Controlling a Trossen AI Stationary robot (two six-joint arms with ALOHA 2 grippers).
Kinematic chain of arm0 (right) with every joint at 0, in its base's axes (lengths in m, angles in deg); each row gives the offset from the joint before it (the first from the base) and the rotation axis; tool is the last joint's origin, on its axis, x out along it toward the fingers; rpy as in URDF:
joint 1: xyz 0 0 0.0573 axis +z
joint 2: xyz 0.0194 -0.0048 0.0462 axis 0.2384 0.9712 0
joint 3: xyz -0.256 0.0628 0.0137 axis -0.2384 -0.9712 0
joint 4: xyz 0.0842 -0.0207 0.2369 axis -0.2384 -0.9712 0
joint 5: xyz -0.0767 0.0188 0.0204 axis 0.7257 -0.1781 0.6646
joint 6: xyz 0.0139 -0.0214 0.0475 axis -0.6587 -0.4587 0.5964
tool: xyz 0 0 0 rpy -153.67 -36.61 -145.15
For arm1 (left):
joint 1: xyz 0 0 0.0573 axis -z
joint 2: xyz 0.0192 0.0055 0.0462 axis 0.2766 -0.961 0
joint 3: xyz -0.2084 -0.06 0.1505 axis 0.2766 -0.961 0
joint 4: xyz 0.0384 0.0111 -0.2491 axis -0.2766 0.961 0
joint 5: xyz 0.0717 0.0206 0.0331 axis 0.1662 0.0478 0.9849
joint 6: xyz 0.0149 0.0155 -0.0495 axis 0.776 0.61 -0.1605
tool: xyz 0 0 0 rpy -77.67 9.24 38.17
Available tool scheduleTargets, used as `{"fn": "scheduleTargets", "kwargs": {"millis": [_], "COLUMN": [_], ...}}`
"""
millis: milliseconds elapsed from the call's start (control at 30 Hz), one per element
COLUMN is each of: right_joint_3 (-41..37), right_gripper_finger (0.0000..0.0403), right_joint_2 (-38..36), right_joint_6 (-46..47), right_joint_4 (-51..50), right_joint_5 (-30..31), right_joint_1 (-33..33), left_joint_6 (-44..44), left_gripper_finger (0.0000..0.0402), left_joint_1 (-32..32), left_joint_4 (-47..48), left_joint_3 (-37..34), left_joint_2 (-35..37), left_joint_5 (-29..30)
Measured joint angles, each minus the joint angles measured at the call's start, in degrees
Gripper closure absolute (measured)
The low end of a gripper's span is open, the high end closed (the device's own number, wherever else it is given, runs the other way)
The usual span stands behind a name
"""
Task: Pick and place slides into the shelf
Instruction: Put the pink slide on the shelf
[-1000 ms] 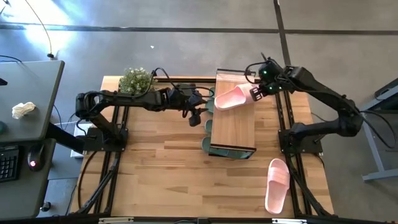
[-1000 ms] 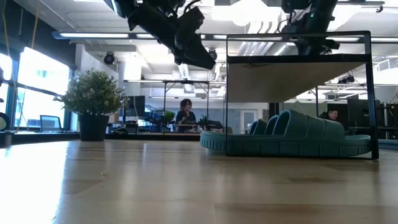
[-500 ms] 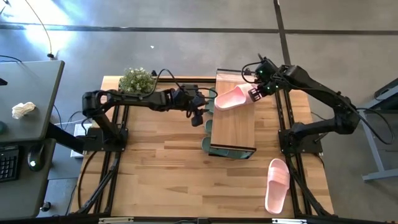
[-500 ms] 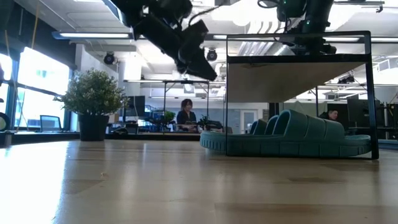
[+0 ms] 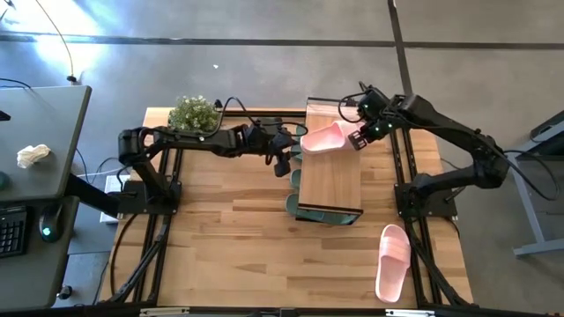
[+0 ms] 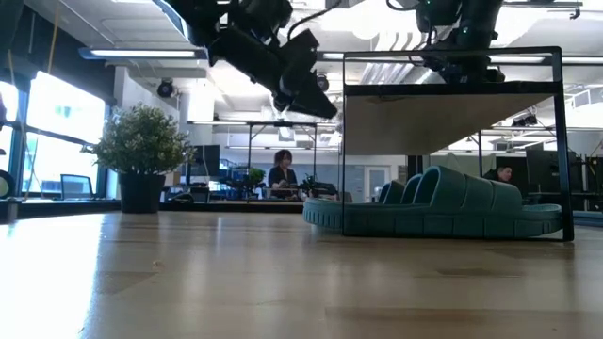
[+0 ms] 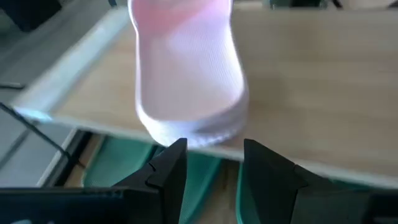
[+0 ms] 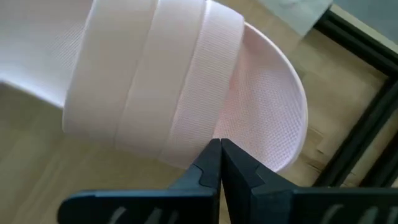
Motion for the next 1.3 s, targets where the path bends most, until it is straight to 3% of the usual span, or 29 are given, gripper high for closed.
{"fn": "scheduleTargets", "kwargs": {"millis": [500, 1300], "right_joint_3": [0.0, 0.0], "right_gripper_finger": [0.0403, 0.0403], "right_joint_2": [0.0, -0.1], "right_joint_6": [4.6, 7.8], "right_joint_4": [-0.1, -1.8], "right_joint_5": [-0.1, 3.0], "right_joint_1": [7.3, 8.1], "left_joint_6": [-1.3, -0.5], "left_gripper_finger": [0.0257, 0.0257], "left_joint_1": [-3.2, -4.9], "left_joint_4": [0.3, -0.7], "left_joint_3": [0.0, 0.0], "left_joint_2": [-1.2, -1.2], "left_joint_5": [-1.5, -4.4]}}
